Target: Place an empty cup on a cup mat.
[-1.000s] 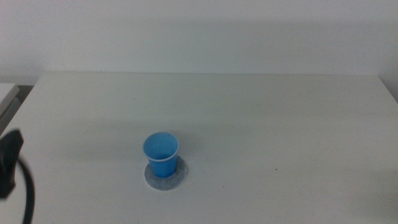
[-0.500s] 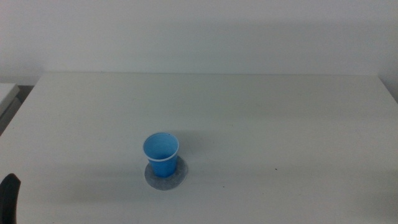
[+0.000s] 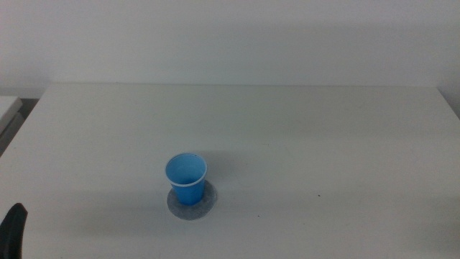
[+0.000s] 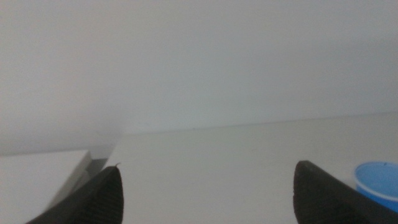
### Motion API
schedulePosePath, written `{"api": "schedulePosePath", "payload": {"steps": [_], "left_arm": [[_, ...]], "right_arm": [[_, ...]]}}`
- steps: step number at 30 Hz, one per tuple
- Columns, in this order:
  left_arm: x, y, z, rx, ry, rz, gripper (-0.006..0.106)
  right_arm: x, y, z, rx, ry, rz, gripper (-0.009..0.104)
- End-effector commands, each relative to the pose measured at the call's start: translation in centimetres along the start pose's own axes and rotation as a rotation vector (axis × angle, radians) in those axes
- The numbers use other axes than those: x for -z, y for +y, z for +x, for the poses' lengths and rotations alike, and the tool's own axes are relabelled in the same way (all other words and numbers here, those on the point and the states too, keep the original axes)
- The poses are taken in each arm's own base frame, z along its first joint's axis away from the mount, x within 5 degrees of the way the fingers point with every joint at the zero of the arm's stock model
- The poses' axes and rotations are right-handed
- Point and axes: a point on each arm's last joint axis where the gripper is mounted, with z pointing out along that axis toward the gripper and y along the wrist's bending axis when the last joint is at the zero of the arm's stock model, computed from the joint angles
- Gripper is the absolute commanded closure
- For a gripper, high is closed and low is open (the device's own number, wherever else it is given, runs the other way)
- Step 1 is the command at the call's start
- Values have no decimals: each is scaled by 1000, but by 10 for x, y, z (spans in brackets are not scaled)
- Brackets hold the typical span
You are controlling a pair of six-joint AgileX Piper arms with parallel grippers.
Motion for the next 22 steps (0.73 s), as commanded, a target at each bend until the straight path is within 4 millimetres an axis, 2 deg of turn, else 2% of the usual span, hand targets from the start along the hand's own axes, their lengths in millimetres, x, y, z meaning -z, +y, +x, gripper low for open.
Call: {"api": "schedulePosePath", "payload": {"steps": [1,6,22], "left_arm": [[0,0,-2,-39,-18,-5,7],[0,1,-2,-93,-21,-10,7],[0,0,4,-65,38,0,7]], "right_arm": [[0,0,0,11,-8,0,2],[0,0,0,11,-8,0,2],[0,0,0,11,-8,0,2]]}}
